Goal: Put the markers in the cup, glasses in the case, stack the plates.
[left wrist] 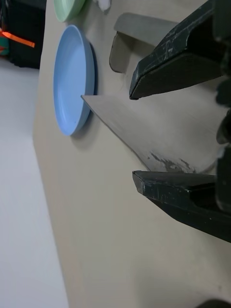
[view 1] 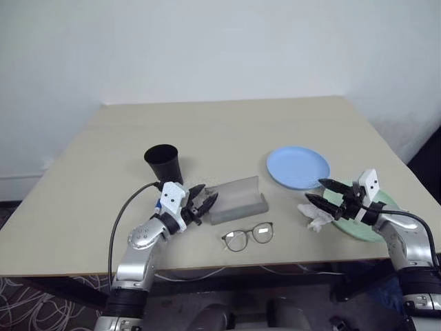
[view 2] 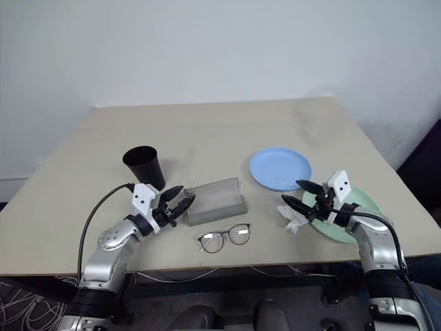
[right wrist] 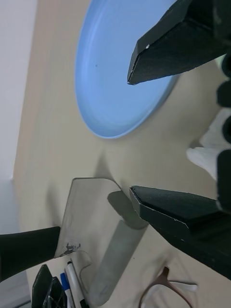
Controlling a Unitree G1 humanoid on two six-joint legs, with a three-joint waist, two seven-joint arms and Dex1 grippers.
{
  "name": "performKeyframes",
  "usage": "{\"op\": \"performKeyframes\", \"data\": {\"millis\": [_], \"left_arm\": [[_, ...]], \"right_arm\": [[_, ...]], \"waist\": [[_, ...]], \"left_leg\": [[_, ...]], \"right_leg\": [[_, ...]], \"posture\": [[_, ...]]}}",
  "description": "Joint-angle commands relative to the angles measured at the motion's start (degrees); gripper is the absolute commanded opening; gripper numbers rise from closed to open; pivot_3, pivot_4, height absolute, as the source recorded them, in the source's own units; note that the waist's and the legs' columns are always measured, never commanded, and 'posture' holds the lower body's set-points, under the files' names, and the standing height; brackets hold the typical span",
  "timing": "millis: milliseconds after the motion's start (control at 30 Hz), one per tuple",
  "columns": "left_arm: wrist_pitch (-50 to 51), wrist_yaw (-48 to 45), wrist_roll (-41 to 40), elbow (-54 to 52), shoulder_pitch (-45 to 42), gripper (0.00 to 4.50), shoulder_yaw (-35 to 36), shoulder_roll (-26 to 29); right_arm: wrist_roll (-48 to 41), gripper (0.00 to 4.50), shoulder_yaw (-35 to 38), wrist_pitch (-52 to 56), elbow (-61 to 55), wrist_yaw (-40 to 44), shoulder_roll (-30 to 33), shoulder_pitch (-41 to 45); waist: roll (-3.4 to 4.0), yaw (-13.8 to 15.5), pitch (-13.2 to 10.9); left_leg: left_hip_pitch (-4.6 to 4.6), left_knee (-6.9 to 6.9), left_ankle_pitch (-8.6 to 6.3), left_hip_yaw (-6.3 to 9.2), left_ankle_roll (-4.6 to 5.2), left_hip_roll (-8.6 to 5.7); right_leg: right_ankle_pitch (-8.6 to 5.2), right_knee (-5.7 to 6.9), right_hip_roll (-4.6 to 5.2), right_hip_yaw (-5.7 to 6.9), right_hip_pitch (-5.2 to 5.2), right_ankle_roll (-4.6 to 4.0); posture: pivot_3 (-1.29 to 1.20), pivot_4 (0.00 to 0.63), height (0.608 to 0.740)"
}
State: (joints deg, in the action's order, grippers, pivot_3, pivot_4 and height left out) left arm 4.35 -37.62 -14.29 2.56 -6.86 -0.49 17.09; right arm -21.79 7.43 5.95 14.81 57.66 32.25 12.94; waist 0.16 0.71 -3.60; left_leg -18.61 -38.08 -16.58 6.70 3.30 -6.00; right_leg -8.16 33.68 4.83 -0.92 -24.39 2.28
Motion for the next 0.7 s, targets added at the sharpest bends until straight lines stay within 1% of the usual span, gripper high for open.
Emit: {"op": "performKeyframes", "data": {"millis": [33,233,467,700], "left_arm": [[-0.6,-0.3,-0.5,-2.2,-0.4,2.45,-0.4,-0.3],[-1.1,-0.2,-0.5,-1.7,-1.1,2.45,-0.7,-0.7],[-0.9,-1.2,-0.8,-1.9,-1.1,2.45,-0.4,0.2],[-1.0,-2.5,-1.2,-1.0,-0.7,2.45,0.5,1.8]], "right_arm": [[-1.1,3.65,1.7,-0.3,-3.1,-0.1,1.0,1.0],[-0.8,3.65,1.5,-0.2,-3.1,-0.5,0.8,2.2],[-0.7,3.65,1.6,-0.1,-3.6,-0.6,1.3,2.0],[-0.8,3.65,2.0,0.8,-7.6,-2.2,1.1,-1.2]], "waist": [[0.00,0.0,0.0],[-0.01,0.0,0.0],[-0.01,0.0,0.0],[-0.01,0.0,0.0]], "left_leg": [[0.00,0.00,0.00,-0.01,0.00,0.00],[0.00,-0.04,-0.01,-0.01,-0.03,0.01],[0.00,-0.04,0.02,-0.01,0.07,0.01],[-0.01,-0.03,-0.03,0.00,-0.02,0.02]], "right_leg": [[0.00,0.00,0.00,0.00,0.00,0.00],[0.00,0.00,0.00,0.01,0.02,0.00],[0.00,0.00,0.00,0.01,0.01,0.00],[0.00,0.00,0.00,0.01,0.02,0.00]], "posture": [[0.00,0.000,0.740],[0.00,0.000,0.740],[0.00,0.000,0.740],[0.00,0.000,0.740]]}}
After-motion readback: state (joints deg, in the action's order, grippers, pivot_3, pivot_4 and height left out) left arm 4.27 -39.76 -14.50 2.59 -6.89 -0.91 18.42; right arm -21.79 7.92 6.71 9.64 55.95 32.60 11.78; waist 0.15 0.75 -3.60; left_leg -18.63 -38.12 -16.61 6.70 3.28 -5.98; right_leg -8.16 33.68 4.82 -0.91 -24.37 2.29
